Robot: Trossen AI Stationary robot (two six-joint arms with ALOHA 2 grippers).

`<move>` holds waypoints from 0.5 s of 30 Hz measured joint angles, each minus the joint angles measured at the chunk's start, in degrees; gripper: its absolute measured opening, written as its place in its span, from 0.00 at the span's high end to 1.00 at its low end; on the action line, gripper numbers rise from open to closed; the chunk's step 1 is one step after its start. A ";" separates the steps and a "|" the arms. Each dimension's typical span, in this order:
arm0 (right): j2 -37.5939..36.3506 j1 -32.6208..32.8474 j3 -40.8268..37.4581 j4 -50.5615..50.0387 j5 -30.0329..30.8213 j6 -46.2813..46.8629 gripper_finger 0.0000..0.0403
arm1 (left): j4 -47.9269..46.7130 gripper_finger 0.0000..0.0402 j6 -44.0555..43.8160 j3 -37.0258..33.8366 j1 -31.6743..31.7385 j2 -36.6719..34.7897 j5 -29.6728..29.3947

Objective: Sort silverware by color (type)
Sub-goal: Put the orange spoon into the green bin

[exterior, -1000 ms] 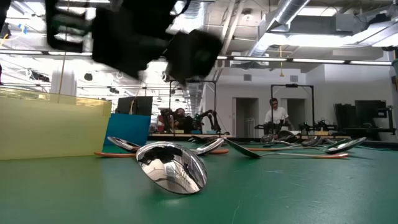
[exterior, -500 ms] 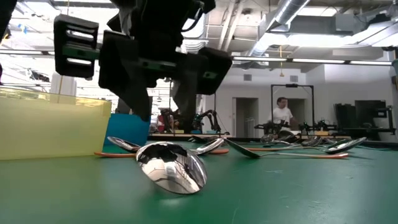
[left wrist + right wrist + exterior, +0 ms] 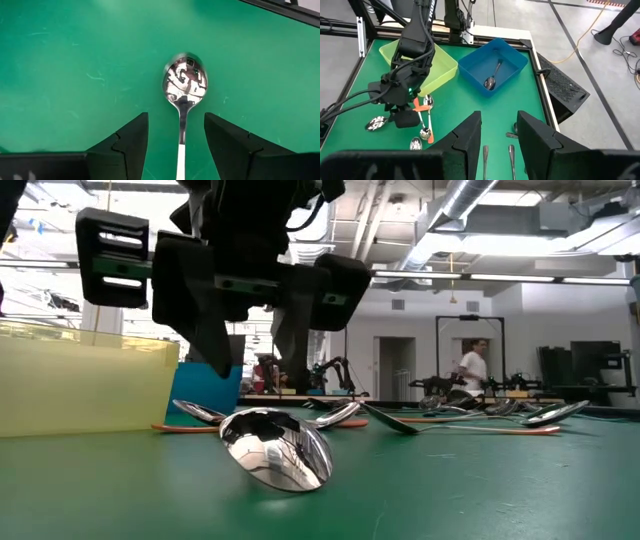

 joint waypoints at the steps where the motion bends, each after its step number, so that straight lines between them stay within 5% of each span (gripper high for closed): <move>1: 0.00 0.00 0.00 0.02 0.00 0.00 0.66 | 0.32 0.56 -0.54 0.00 0.00 0.20 -0.04; 15: 0.00 0.00 0.00 -0.01 0.02 -1.14 0.66 | 0.98 0.56 -3.65 0.02 0.15 0.41 -0.46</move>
